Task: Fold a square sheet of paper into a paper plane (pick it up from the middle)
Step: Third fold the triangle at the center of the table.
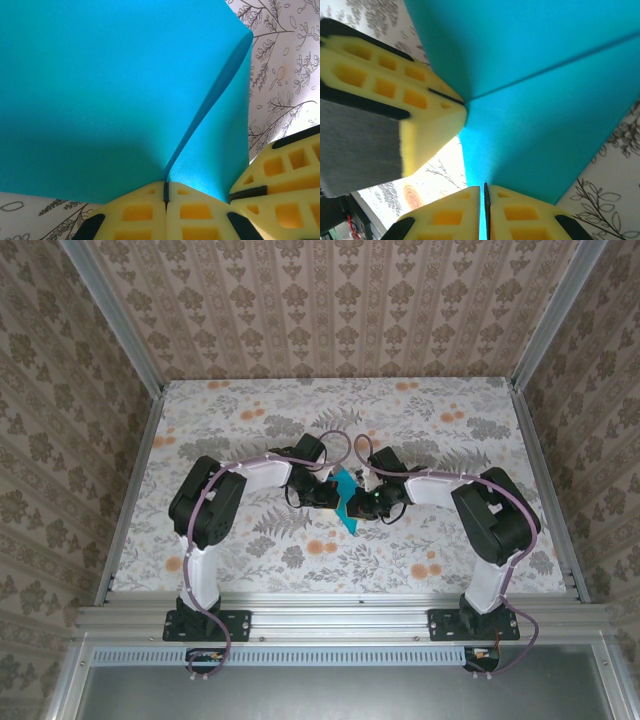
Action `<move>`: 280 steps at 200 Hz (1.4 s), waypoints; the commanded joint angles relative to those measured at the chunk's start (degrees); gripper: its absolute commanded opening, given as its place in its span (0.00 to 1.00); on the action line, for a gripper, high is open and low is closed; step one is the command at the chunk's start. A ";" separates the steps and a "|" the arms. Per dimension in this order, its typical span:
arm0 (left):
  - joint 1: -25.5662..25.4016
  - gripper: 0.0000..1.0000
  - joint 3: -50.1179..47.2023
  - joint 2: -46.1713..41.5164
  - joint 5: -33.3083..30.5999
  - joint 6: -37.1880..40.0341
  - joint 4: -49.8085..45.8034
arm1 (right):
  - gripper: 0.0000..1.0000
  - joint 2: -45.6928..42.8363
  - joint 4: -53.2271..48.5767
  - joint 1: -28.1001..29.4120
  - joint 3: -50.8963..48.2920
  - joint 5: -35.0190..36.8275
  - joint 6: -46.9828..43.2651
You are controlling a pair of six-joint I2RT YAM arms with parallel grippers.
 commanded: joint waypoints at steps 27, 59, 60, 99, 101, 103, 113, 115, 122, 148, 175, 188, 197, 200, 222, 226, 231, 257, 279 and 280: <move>0.30 0.03 -2.33 4.43 -6.57 1.99 -6.71 | 0.13 0.74 -3.30 0.35 -1.00 2.08 -1.12; 0.21 0.03 -2.07 4.50 -6.70 2.30 -7.22 | 0.13 -0.06 -4.59 0.68 -1.70 2.43 -2.05; 0.21 0.03 -2.07 4.50 -6.70 2.29 -7.23 | 0.13 -0.09 -4.63 0.69 -1.72 2.46 -2.04; 0.12 0.02 -1.52 4.73 -6.49 2.65 -7.85 | 0.13 -1.21 -5.88 1.44 -2.84 3.62 -2.64; 0.12 0.02 -1.51 4.76 -6.45 2.69 -7.85 | 0.13 -1.32 -5.91 1.53 -2.88 3.59 -2.64; 0.17 0.02 -1.47 4.77 -6.44 2.66 -7.85 | 0.13 -1.45 -6.04 1.50 -2.82 3.70 -2.59; 0.04 0.02 -1.37 4.84 -6.42 2.76 -7.93 | 0.13 -2.12 -5.97 1.66 -2.91 3.35 -2.31; -0.01 0.02 -1.37 4.79 -6.37 2.74 -8.00 | 0.13 -2.31 -5.88 1.73 -2.91 3.22 -2.16; -0.05 0.02 -1.26 4.94 -6.35 2.82 -8.02 | 0.13 -2.97 -5.42 1.84 -2.98 2.59 -1.64; -0.14 0.02 -1.25 5.03 -6.35 2.77 -8.02 | 0.13 -4.34 -2.35 2.16 -3.35 -0.72 0.99; -0.20 0.02 -1.44 5.04 -6.51 2.66 -7.94 | 0.13 -3.30 -1.70 2.63 -3.09 -0.90 1.36; -0.12 0.02 -1.45 5.04 -6.44 2.65 -7.89 | 0.13 -2.43 -1.18 2.96 -3.06 -1.17 1.49; -0.24 0.02 -1.45 4.89 -6.44 2.61 -7.94 | 0.13 -1.90 -0.87 3.23 -3.02 -1.35 1.65; -0.23 0.02 -1.45 4.94 -6.44 2.64 -7.94 | 0.13 -1.76 -0.83 3.31 -3.05 -1.44 1.67; -0.22 0.02 -1.45 5.04 -6.44 2.74 -7.94 | 0.13 -0.98 -0.91 3.77 -2.81 -1.41 1.53; -0.20 0.02 -1.44 5.04 -6.49 2.79 -7.94 | 0.13 -0.92 -1.18 3.78 -2.79 -1.27 1.38; -0.09 0.02 -1.45 5.04 -6.44 2.82 -7.94 | 0.13 -0.91 -1.67 3.86 -2.67 -0.99 1.05; -0.14 0.02 -1.37 5.17 -6.44 2.92 -7.94 | 0.13 -0.97 -4.99 3.96 -2.54 1.20 -1.16; -0.06 0.02 -1.19 5.34 -6.36 2.91 -7.94 | 0.13 -0.91 -7.09 4.13 -2.65 2.24 -2.54; -0.06 0.02 -1.19 5.37 -6.35 2.91 -7.94 | 0.13 -0.95 -7.20 4.13 -2.64 2.29 -2.63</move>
